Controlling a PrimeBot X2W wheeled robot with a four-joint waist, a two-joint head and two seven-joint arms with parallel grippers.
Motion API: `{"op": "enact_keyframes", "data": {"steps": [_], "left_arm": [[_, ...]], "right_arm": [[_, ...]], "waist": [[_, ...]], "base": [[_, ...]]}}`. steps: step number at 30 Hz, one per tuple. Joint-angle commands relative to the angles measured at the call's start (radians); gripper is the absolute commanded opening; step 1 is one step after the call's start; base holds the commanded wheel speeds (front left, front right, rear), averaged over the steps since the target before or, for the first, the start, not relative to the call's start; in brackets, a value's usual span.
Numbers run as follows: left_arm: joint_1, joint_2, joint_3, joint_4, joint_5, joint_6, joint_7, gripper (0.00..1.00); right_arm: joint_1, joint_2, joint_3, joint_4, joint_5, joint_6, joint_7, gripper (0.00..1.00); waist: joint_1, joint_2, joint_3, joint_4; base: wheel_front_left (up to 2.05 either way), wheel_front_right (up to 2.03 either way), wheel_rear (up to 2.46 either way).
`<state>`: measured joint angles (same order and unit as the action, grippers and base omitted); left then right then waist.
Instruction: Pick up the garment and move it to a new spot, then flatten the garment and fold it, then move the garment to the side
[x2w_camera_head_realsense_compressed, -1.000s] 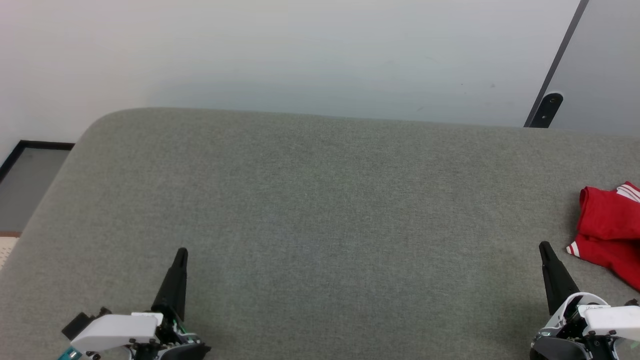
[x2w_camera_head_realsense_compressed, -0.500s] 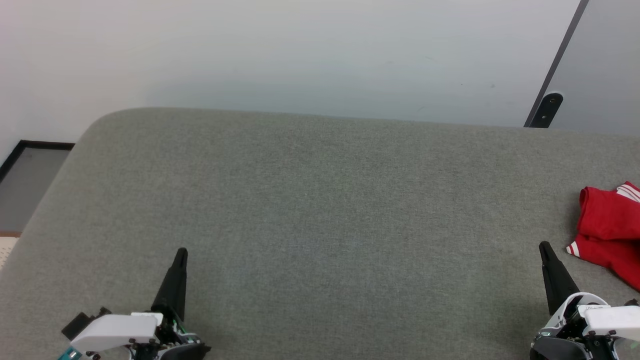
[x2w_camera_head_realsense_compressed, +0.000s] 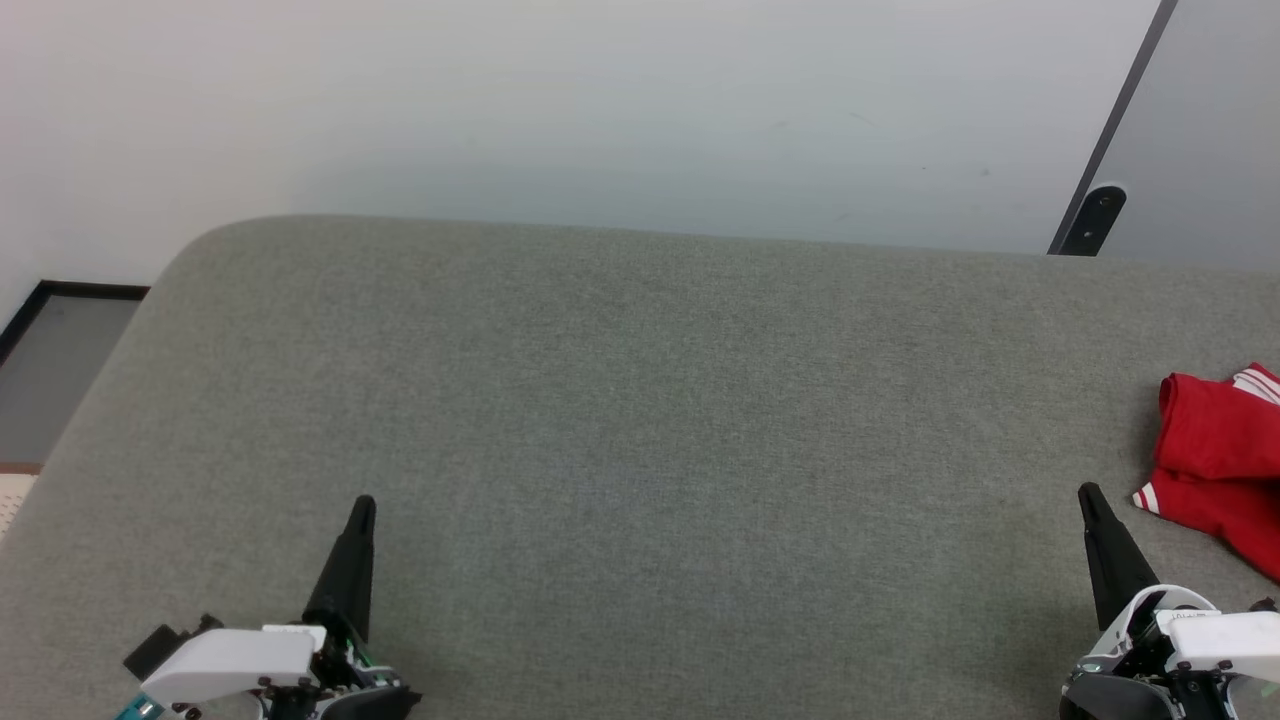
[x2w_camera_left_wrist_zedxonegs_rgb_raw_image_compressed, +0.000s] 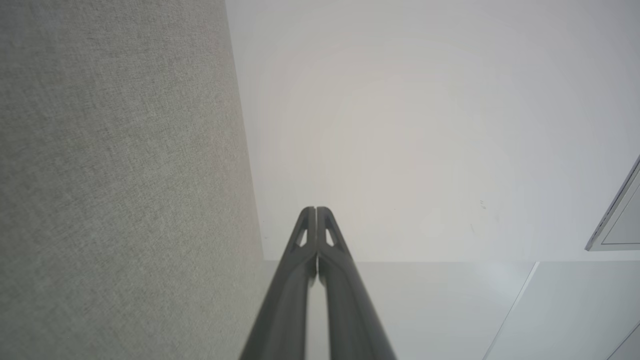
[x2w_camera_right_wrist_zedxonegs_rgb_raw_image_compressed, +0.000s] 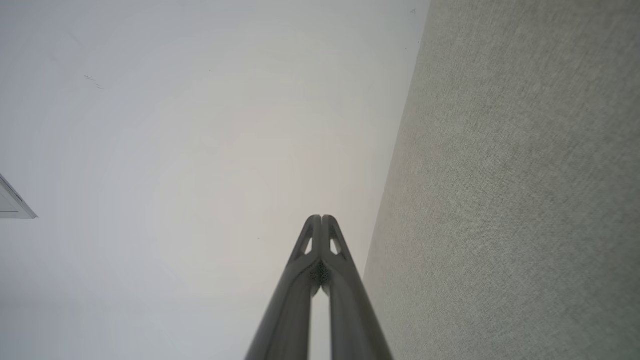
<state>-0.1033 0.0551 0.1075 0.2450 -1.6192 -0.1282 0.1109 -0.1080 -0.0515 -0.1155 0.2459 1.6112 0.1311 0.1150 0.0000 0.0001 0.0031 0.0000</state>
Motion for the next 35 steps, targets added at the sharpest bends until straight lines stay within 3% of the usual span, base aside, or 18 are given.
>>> {"op": "enact_keyframes", "data": {"steps": [1,35], "left_arm": [[-0.011,-0.002,0.003,0.002,0.004,-0.005,0.001,0.00],[-0.011,-0.003,0.006,0.002,0.006,-0.005,0.003,0.00]], "right_arm": [[-0.003,0.003,0.004,0.000,0.003,-0.001,0.002,0.00],[-0.003,0.003,0.004,0.000,0.003,-0.001,0.002,0.00]], "waist": [[0.0000,-0.0001,0.000,0.000],[0.0000,-0.0001,0.000,0.000]], "base": [[0.00,0.00,0.00],[0.00,0.00,0.00]]}}
